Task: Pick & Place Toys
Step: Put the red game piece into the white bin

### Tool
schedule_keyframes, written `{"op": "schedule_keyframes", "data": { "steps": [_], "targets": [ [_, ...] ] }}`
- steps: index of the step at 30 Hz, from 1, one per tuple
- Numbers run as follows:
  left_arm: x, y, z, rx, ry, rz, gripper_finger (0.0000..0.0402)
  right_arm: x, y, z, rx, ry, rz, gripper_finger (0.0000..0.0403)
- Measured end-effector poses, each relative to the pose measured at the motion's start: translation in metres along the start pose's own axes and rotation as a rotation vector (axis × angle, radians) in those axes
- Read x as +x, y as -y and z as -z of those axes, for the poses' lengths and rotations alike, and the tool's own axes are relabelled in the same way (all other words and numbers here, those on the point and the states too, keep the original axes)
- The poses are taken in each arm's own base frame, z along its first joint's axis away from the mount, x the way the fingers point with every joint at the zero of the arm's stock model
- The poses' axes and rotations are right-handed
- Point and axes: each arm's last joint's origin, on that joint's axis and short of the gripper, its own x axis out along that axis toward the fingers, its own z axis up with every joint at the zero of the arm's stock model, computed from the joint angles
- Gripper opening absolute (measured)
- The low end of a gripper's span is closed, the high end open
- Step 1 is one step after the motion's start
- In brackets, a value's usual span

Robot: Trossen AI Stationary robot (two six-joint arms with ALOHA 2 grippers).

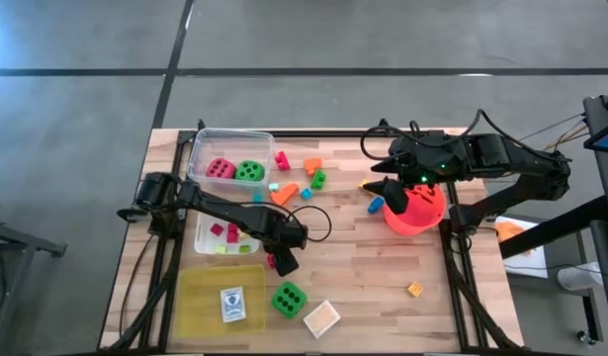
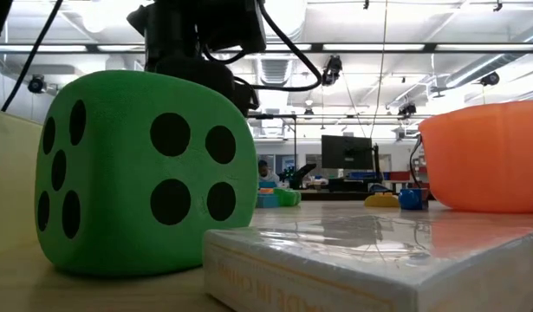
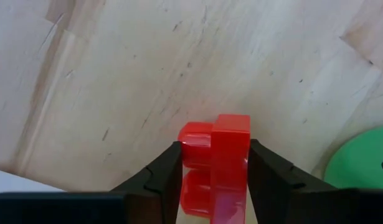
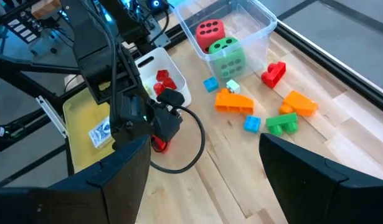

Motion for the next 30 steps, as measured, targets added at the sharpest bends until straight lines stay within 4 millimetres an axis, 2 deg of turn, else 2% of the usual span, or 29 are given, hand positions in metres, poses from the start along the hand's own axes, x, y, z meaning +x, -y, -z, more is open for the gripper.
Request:
{"op": "schedule_keyframes", "data": {
  "steps": [16, 23, 30],
  "targets": [
    [-0.003, 0.001, 0.000, -0.001, 0.012, -0.001, 0.0141, 0.000, 0.000, 0.000, 0.000, 0.001, -0.001, 0.0292],
    [-0.014, 0.001, 0.001, 0.003, 0.046, 0.006, 0.0137, 0.000, 0.000, 0.000, 0.000, 0.002, -0.001, 0.0292],
    [-0.025, 0.002, 0.001, 0.012, 0.092, 0.035, 0.0082, 0.000, 0.000, 0.000, 0.000, 0.002, -0.002, 0.0292]
  ]
}}
